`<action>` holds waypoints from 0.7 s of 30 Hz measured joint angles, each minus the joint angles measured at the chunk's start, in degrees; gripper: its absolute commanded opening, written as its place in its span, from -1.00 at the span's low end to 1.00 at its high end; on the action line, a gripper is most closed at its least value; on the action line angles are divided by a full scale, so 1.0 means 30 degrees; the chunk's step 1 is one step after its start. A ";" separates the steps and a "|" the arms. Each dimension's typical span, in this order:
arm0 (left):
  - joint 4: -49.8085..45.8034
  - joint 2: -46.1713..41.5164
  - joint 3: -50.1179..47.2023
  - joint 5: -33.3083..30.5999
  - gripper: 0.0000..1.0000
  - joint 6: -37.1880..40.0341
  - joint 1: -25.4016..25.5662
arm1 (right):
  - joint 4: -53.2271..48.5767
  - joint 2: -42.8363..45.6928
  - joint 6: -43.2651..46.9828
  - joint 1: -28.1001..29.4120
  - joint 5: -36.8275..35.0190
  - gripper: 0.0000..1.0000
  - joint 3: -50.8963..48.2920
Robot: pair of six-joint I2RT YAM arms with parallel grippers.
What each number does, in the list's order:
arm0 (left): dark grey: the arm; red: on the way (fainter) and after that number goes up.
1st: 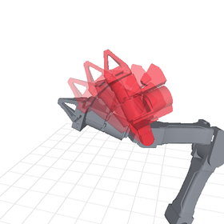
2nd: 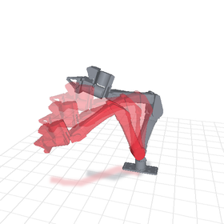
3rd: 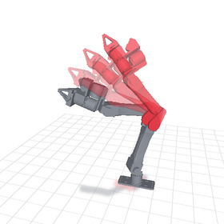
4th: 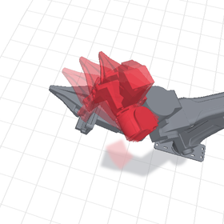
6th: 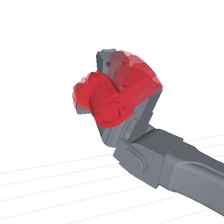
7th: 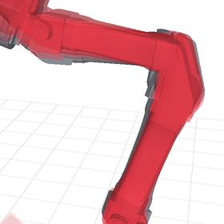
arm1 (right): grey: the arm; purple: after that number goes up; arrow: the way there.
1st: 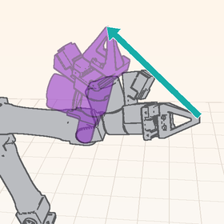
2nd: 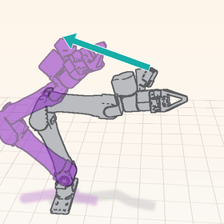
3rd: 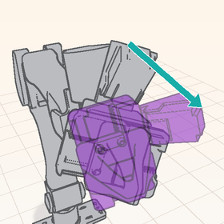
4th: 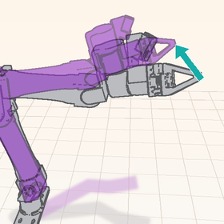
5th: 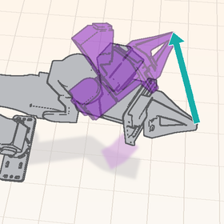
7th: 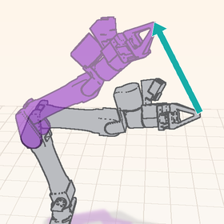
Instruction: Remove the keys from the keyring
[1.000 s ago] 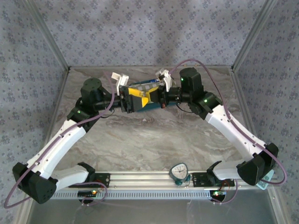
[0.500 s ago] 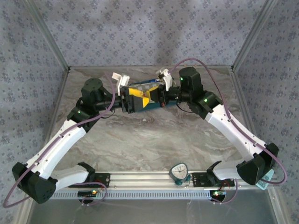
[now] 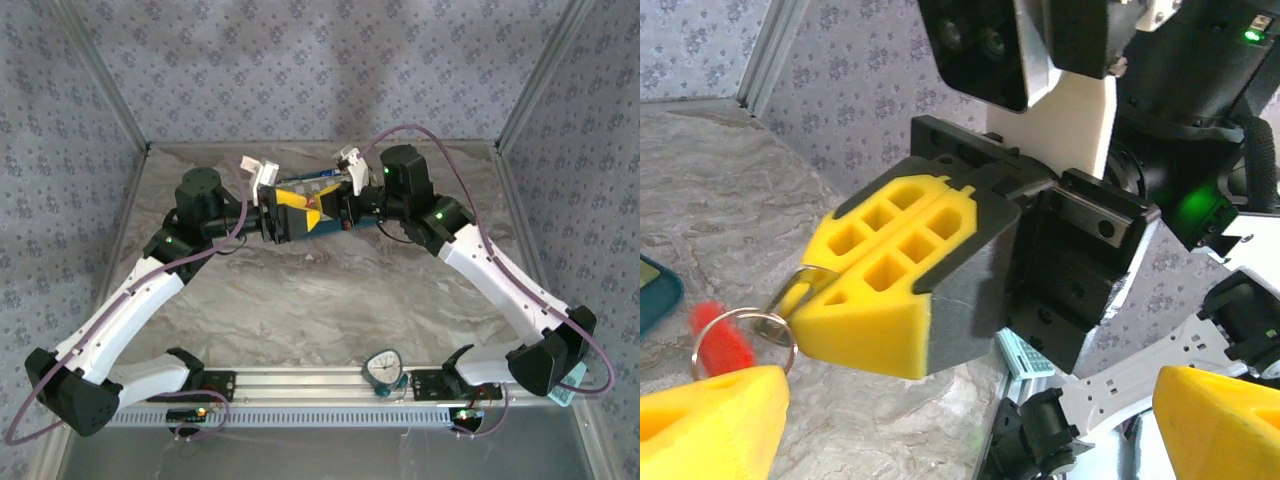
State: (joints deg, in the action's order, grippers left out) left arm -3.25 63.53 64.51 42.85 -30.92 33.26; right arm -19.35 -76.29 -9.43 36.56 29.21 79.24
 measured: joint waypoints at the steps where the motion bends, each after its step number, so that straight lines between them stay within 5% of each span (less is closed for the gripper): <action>1: -0.0015 0.0007 0.0066 0.0007 0.87 0.0000 0.0087 | -0.0007 0.0000 0.0000 0.0029 -0.0051 -1.00 0.0007; 13: -0.1151 -0.0430 0.0386 -0.0612 0.75 0.0874 0.0226 | -0.0058 0.0022 0.0444 -0.0007 -0.0153 -1.00 0.0007; 21: -0.2186 -0.1872 0.0430 -0.1064 0.52 0.1581 -0.1472 | 0.0211 0.1275 0.0794 -0.0758 0.0794 -1.00 -0.1071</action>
State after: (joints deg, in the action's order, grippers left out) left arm -9.80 57.91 65.80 39.66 -26.17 28.84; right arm -18.72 -72.47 -7.05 34.28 31.59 76.03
